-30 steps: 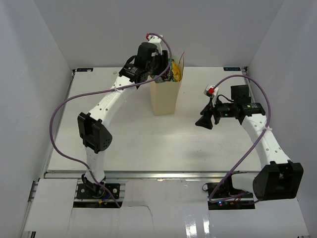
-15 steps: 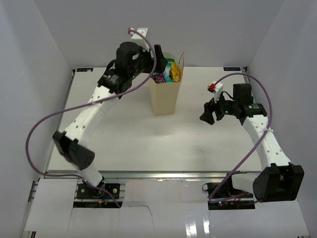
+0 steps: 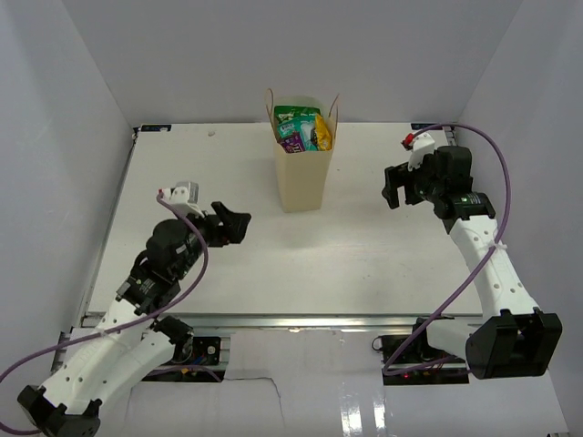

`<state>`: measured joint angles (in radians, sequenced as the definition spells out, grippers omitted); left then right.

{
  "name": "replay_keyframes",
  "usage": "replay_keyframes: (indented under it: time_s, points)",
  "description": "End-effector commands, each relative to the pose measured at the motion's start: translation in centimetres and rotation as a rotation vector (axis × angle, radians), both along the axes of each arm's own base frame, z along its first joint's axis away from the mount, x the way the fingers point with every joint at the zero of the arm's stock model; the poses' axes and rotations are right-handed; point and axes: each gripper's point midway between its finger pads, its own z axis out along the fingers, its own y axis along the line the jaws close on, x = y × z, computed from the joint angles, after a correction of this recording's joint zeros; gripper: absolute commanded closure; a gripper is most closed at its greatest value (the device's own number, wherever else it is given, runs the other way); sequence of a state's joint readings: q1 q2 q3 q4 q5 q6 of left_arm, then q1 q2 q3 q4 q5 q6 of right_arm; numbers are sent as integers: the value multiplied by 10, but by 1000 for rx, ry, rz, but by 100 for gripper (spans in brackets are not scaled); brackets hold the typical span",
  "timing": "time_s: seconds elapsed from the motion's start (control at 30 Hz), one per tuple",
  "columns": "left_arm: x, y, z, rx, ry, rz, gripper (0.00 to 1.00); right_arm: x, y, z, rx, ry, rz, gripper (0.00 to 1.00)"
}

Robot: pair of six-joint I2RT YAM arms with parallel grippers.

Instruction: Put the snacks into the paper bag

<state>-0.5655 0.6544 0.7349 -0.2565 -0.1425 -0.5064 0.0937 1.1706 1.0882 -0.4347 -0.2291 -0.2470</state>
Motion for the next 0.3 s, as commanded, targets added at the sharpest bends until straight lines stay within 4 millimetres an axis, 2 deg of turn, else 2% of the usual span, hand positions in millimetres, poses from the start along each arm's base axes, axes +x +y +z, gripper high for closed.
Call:
replay_keyframes:
  time_s: [0.0,0.03,0.07,0.27]
  points:
    - [-19,11,-29,-164,97,58,2,14,-8,26,43,-79,-96,10]
    - [-22,15,-42,-168,108,71,2,14,-8,28,44,-84,-102,10]
    - [-27,24,-36,-196,74,97,2,14,-8,27,44,-81,-104,10]
    - [-33,38,-44,-183,68,144,2,18,-23,20,-6,-86,-172,10]
